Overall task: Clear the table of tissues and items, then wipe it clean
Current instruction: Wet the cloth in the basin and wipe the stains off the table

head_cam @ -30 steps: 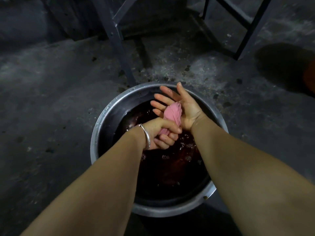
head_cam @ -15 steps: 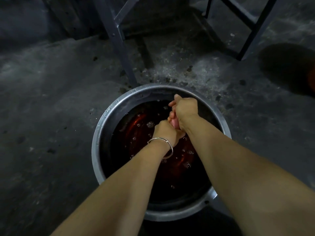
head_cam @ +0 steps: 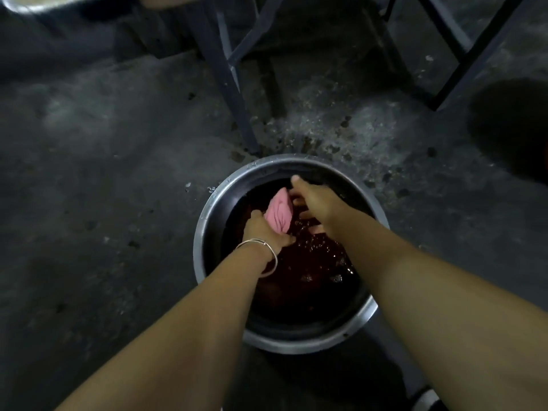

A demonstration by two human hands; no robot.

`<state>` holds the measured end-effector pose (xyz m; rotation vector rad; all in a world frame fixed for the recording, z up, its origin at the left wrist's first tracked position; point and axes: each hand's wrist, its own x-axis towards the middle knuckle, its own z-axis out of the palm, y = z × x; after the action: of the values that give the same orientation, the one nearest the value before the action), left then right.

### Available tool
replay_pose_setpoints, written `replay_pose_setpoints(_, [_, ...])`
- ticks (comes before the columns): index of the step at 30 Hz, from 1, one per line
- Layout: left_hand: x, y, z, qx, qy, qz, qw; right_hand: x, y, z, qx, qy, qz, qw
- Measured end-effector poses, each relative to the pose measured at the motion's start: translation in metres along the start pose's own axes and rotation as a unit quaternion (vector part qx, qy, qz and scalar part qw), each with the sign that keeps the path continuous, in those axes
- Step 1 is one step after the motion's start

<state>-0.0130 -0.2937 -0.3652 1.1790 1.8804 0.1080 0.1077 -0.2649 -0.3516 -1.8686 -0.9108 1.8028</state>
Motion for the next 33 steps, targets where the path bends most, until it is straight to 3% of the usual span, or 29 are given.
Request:
replay_pose_setpoints(2, [-0.013,0.009,-0.003,-0.069,-0.016,0.011,0.997,-0.014,-0.005,-0.001,-0.037,-0.044,-0.019,0.998])
replay_pose_setpoints(4, [-0.03,0.016,-0.005,-0.124,-0.037,0.02,0.991,-0.03,-0.008,-0.005,-0.052,-0.038,-0.046,0.997])
replay_pose_setpoints(9, [-0.086,0.052,-0.031,-0.253,-0.066,0.015,0.965,-0.086,-0.03,-0.039,0.103,-0.06,-0.023,0.993])
replay_pose_setpoints(17, [-0.179,0.142,-0.077,-0.344,-0.108,-0.009,0.933,-0.184,-0.094,-0.098,0.137,0.006,-0.037,0.99])
replay_pose_setpoints(22, [-0.227,0.2,-0.094,-0.309,-0.087,0.014,0.947,-0.24,-0.134,-0.139,0.099,-0.072,-0.015,0.992])
replay_pose_setpoints(25, [-0.251,0.232,-0.111,-0.289,-0.086,0.013,0.953,-0.27,-0.161,-0.171,0.041,-0.075,-0.027,0.996])
replay_pose_setpoints(31, [-0.287,0.291,-0.15,-0.432,-0.074,-0.021,0.899,-0.316,-0.221,-0.232,-0.03,-0.04,-0.086,0.995])
replay_pose_setpoints(33, [-0.292,0.298,-0.163,-0.434,-0.046,-0.026,0.899,-0.326,-0.235,-0.24,-0.021,-0.018,-0.093,0.995])
